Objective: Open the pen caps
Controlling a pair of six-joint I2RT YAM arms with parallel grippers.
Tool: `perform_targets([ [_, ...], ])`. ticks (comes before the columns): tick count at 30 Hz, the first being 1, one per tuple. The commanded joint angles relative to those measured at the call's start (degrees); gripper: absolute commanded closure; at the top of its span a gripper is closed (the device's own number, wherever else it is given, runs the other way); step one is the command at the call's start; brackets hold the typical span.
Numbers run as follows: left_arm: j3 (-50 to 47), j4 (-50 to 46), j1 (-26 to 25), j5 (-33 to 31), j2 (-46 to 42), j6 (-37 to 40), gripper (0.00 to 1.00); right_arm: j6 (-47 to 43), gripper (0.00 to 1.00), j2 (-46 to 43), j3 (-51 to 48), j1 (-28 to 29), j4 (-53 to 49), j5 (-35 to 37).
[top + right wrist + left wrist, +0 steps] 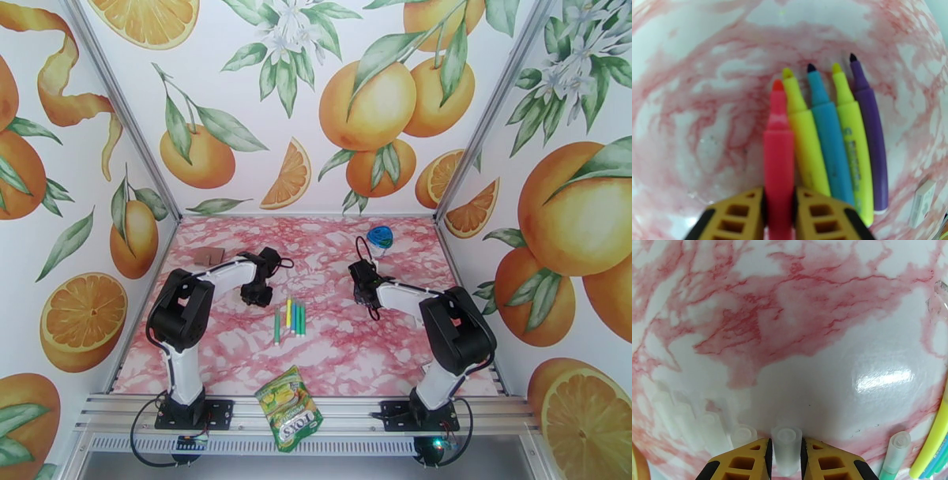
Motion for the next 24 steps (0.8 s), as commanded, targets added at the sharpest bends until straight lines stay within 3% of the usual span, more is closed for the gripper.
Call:
perform_targets([
  [1,2.38,-1.16,-0.3,-0.9,-0.31,0.64,0.73,-0.86,0.72,0.54,1.41,-0.31,-1.86,2.6],
  [19,3.55,-1.1,-0.37,-1.33,-5.1,0.97,0.69,-1.65,0.71,-2.3,1.56,-0.23,-3.42,2.97],
  [24,3.23,-0.55,-0.11,-0.97,-5.72,0.86,0.66,-2.92,0.66,-4.9,1.19,0.43,-3.49,2.69],
])
